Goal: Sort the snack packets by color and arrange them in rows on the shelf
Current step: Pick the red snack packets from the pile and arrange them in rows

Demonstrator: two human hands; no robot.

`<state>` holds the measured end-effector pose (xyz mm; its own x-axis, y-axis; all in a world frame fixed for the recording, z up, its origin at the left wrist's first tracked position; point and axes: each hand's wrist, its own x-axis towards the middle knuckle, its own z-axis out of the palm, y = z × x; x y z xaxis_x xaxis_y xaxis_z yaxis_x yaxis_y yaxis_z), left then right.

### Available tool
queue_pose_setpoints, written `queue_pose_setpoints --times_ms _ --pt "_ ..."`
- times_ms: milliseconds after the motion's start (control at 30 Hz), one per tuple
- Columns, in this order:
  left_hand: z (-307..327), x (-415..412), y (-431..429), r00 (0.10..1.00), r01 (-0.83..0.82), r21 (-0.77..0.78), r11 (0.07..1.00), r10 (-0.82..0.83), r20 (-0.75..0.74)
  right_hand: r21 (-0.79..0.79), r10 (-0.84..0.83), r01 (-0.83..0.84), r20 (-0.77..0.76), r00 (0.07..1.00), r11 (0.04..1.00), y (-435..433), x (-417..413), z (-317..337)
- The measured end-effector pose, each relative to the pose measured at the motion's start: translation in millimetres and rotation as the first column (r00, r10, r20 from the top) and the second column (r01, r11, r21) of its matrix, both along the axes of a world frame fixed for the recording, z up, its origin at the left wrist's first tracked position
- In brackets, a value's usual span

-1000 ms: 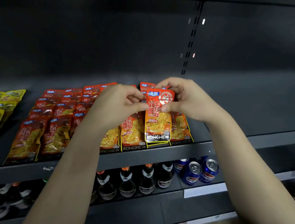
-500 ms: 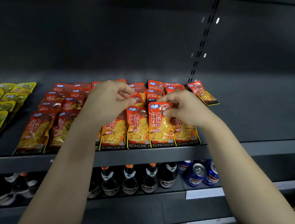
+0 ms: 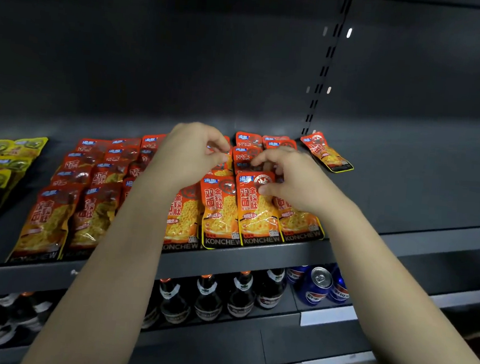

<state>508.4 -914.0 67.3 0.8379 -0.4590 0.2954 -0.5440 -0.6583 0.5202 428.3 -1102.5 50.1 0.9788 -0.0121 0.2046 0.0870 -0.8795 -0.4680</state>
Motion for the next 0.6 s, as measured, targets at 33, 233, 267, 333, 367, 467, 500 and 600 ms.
queue_pose_setpoints --times_ms 33,233,267,333,367,467,500,600 --pt "0 2 -5 1.0 0.025 0.023 0.999 -0.025 -0.002 0.012 -0.008 0.008 0.021 1.0 1.0 0 0 0" --pt "2 17 -32 0.983 0.185 0.239 0.953 -0.183 -0.031 0.018 -0.002 -0.001 0.142 0.99 1.0 -3 -1 -14" --pt "2 20 -36 0.977 0.211 0.271 0.939 -0.207 -0.04 0.035 -0.013 0.008 0.165 0.986 0.999 -4 -2 -16" --pt "2 24 -43 0.967 0.254 0.328 0.91 -0.242 -0.077 0.038 -0.045 0.039 0.183 0.982 0.999 -6 -4 -18" --pt "2 26 -46 0.962 0.273 0.353 0.895 -0.256 -0.095 0.027 -0.056 0.052 0.184 0.981 0.998 -8 -5 -19" --pt "0 31 -54 0.946 0.322 0.391 0.862 -0.284 -0.154 0.013 -0.07 0.069 0.174 0.982 0.998 -11 -7 -22" --pt "0 32 -56 0.944 0.33 0.394 0.858 -0.287 -0.166 0.014 -0.072 0.071 0.168 0.983 0.997 -12 -7 -23" --pt "0 34 -60 0.942 0.33 0.397 0.856 -0.273 -0.195 0.031 -0.08 0.076 0.153 0.985 0.997 -13 -7 -24"
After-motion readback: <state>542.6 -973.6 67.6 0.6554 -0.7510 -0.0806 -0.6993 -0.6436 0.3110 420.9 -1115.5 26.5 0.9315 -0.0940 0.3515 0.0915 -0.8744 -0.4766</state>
